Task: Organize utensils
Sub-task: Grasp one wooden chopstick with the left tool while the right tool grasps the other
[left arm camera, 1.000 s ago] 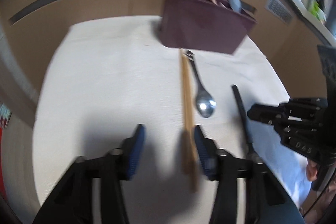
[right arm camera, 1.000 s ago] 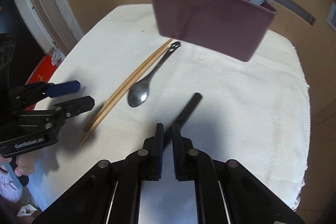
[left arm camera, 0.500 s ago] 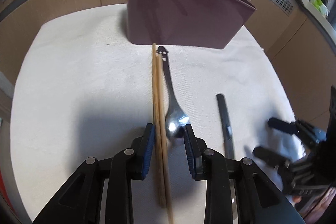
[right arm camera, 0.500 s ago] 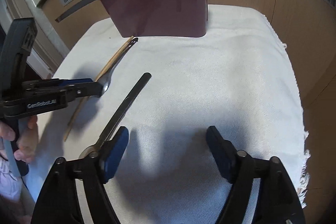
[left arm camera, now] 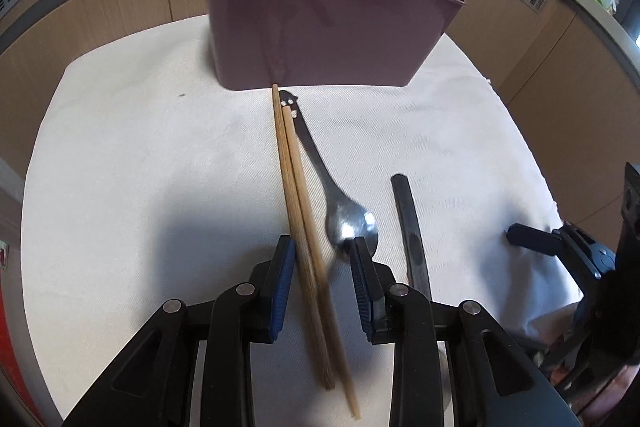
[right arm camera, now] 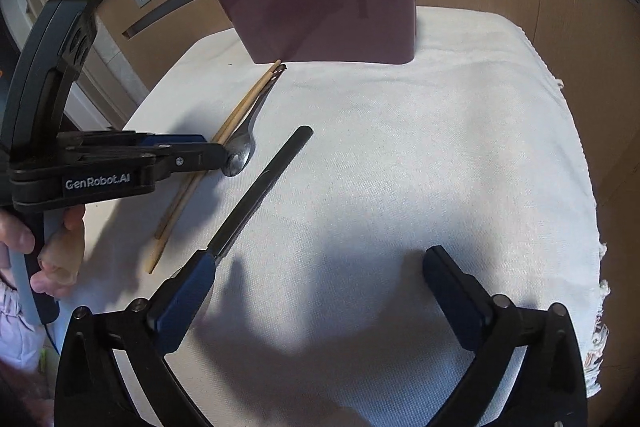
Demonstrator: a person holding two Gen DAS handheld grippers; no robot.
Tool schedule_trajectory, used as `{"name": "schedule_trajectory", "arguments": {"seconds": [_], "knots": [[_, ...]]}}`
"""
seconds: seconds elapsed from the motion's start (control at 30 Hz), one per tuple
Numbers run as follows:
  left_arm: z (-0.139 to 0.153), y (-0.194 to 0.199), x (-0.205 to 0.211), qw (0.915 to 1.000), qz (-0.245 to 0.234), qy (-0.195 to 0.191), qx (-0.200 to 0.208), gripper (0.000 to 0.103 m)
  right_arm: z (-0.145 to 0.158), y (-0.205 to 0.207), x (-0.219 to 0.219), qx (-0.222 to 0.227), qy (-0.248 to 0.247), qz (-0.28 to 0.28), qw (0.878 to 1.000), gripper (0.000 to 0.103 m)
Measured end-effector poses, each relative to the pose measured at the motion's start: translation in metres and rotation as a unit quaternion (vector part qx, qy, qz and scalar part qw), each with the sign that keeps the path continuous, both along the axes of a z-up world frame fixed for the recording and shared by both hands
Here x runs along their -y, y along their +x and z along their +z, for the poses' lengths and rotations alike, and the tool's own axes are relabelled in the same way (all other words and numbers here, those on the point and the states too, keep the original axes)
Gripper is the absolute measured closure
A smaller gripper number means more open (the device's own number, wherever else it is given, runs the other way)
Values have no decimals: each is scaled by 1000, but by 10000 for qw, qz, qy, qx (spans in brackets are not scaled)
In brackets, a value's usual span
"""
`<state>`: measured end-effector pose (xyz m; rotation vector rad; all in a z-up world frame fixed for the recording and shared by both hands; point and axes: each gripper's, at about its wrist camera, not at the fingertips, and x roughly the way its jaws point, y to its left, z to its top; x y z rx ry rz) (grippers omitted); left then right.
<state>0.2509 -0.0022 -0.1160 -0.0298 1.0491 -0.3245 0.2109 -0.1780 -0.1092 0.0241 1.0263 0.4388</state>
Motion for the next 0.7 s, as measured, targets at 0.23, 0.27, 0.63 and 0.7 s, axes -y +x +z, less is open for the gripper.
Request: {"name": "schedule_trajectory", "arguments": {"seconds": [0.23, 0.27, 0.63, 0.7], "knots": [[1, -2, -22, 9995, 329, -39, 15, 72, -1, 1, -20, 15, -743, 284, 9968, 0], [-1, -1, -22, 9995, 328, -16, -18, 72, -1, 1, -22, 38, -809, 284, 9963, 0], [-2, 6, -16, 9995, 194, 215, 105, 71, 20, 6, -42, 444, -1166, 152, 9921, 33], [-1, 8, -14, 9992, 205, 316, 154, 69, 21, 13, -47, 399, -1324, 124, 9903, 57]]}}
